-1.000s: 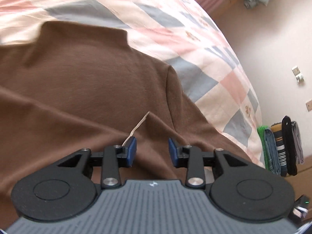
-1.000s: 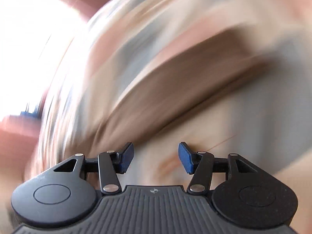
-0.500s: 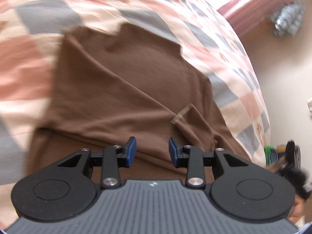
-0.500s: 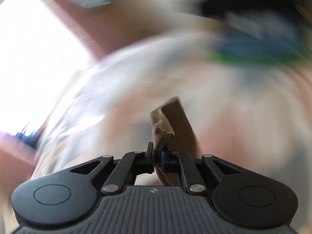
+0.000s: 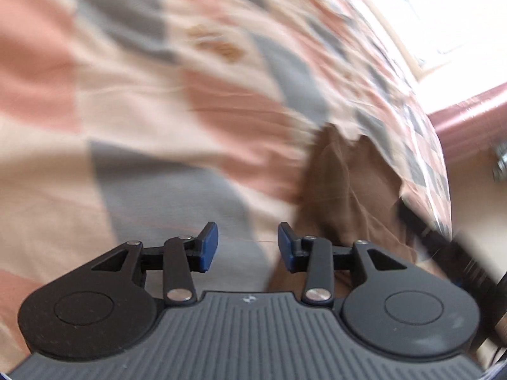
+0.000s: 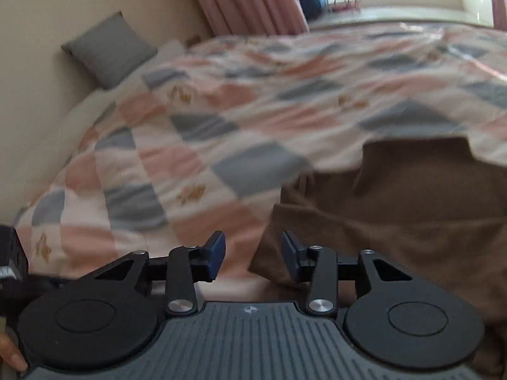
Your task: Fold clothes
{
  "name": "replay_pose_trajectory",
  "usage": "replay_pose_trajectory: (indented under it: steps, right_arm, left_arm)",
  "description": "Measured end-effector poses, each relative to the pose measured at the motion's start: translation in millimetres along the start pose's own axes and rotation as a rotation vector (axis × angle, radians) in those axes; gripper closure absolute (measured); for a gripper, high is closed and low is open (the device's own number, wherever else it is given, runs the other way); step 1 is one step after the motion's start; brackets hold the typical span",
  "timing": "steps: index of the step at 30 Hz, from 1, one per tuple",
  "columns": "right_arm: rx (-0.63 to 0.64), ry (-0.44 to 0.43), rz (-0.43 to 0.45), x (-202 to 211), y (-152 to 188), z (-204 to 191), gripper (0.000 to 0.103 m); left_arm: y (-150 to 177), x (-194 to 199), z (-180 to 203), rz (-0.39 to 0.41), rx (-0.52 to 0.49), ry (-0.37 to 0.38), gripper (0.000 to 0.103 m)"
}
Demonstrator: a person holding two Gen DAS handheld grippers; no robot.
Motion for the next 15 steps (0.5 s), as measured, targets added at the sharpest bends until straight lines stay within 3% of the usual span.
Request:
replay_pose_trajectory:
  steps: [2,4,5,8,12,14,15]
  right_arm:
    - [-0.016,-0.003,-0.097,-16.1,27.2,-7.6,0.053]
    - [-0.081,0.031,-0.136,-0.5,44.0,16.1,0.047]
    - [-0.121,0.055,-0.145,10.4,47.7,33.9,0.047]
    - [-0.242,0.141,-0.126,42.9,47.1,91.8,0.047]
    - [-0.401,0.253,-0.049,78.9,35.3,166.0,0.043]
    - [-0.466,0.304,-0.010,91.4,30.8,201.8,0.039]
    - [-0.501,0.325,0.004,96.7,28.7,218.7,0.038]
  left_arm:
    - [-4.7,-6.9,-1.7,-0.009,0.020,0.044,0.060]
    - [-11.7,-18.4,7.8,-0.016,0.011,0.089,0.042]
    - [-16.1,-26.2,16.6,-0.022,0.002,0.115,0.039]
    - [-31.0,-56.9,44.6,-0.055,-0.029,0.172,0.033]
    - [-47.2,-103.4,65.7,-0.087,-0.071,0.133,0.030]
    - [-51.2,-120.7,70.9,-0.107,-0.079,0.132,0.039]
    - [-51.7,-126.4,74.7,-0.120,-0.086,0.141,0.070]
Point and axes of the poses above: each gripper's, at about its wrist camera, not at the fingertips, and x roughly against the way its jaws point, z to its right, y to its underside, the point moved 6 cm from there along -x, roughly the way its jaws point, and after that the axes turned 5 degrees about -z, right-handed, at the moved point
